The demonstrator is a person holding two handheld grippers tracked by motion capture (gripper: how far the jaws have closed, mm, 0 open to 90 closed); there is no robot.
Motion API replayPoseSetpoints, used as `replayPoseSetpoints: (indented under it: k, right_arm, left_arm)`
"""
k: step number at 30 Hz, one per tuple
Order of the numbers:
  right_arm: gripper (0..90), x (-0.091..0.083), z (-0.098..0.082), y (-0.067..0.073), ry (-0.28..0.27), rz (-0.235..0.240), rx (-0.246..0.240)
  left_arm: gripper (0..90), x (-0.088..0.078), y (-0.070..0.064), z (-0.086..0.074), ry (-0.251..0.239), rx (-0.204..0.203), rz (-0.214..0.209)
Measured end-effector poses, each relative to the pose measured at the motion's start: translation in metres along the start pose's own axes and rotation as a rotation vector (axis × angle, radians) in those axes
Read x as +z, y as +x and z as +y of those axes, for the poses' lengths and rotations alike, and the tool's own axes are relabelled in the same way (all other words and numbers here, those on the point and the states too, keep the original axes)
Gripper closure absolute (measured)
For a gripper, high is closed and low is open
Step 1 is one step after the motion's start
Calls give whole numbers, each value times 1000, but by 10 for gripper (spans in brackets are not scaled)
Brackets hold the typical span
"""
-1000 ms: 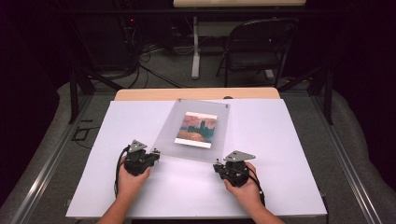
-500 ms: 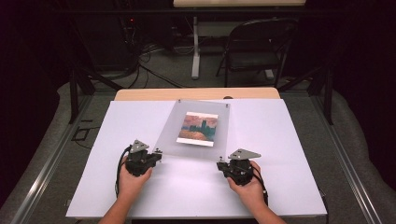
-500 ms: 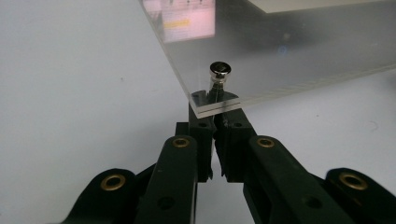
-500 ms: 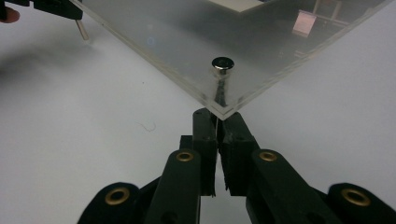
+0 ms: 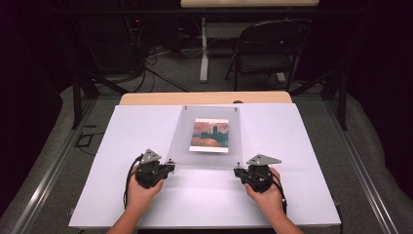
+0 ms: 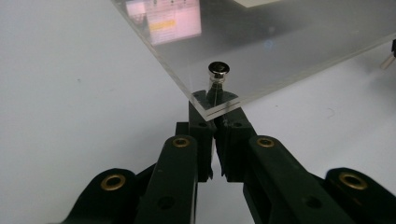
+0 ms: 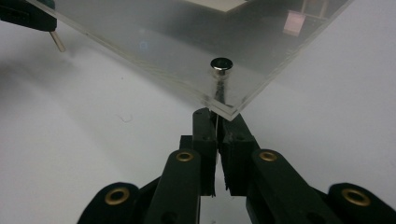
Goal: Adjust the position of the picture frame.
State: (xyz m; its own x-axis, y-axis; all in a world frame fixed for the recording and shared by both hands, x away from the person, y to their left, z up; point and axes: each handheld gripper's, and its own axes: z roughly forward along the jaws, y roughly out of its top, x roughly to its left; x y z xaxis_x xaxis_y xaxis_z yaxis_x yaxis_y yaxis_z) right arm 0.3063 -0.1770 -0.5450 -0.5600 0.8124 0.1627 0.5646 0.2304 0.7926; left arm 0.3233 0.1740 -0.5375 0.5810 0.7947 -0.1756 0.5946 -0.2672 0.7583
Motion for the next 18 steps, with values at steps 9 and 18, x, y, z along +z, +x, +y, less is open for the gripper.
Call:
replayPoseSetpoints:
  k: [9, 18]
  right_arm:
    - [852, -5, -2, -10, 9, -25, 17]
    - [851, -2, -1, -11, 7, -24, 17]
  left_arm:
    - [852, 1, -11, -1, 23, 22, -28]
    - [851, 2, -9, -1, 23, 8, -24]
